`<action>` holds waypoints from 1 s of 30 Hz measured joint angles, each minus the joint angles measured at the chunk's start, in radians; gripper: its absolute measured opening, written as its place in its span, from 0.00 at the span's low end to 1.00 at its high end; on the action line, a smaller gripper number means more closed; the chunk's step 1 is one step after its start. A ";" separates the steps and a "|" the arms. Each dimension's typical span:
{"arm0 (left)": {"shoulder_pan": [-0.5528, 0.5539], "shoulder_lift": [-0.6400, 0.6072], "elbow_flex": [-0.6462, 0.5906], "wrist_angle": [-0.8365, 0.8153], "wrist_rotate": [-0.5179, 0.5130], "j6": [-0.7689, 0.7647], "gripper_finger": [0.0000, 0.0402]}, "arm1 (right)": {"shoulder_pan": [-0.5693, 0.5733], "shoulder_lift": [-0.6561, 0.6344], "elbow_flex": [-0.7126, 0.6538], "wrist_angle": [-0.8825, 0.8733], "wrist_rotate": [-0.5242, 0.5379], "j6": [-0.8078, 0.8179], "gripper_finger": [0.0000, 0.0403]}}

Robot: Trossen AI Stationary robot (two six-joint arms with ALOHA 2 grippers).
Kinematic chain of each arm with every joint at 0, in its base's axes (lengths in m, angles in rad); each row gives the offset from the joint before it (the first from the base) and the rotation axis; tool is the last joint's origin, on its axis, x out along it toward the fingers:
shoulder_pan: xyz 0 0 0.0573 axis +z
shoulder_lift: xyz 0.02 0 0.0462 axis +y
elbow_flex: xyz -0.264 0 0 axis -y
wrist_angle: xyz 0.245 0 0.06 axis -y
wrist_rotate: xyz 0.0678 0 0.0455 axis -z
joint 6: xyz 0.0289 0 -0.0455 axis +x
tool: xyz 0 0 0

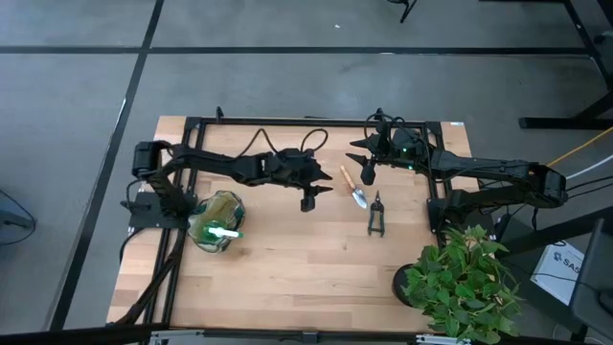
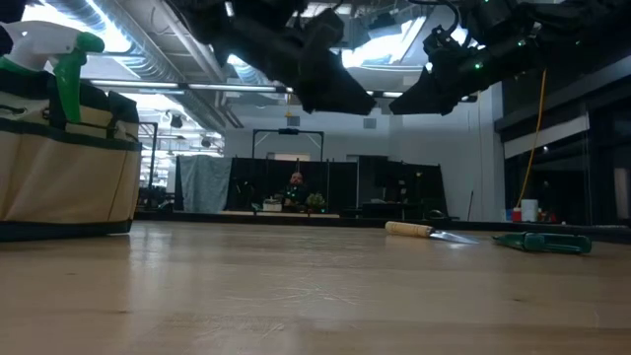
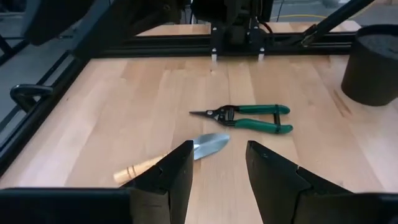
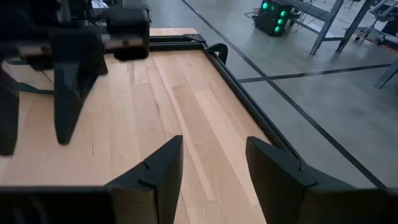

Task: Pick & Place Garden tools in Gardening bag
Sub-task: Put the brown trowel into the gardening bag

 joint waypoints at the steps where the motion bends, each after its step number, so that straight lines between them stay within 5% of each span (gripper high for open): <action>1: 0.000 0.011 0.000 0.019 0.000 0.000 0.36 | 0.000 0.000 0.000 0.000 0.000 0.000 0.44; 17: -0.003 0.035 0.003 0.159 -0.081 -0.085 0.36 | 0.000 0.000 0.000 0.000 0.000 0.000 0.44; 30: -0.051 0.062 0.176 0.005 -0.174 -0.111 0.36 | 0.000 0.000 0.000 0.000 0.000 0.000 0.44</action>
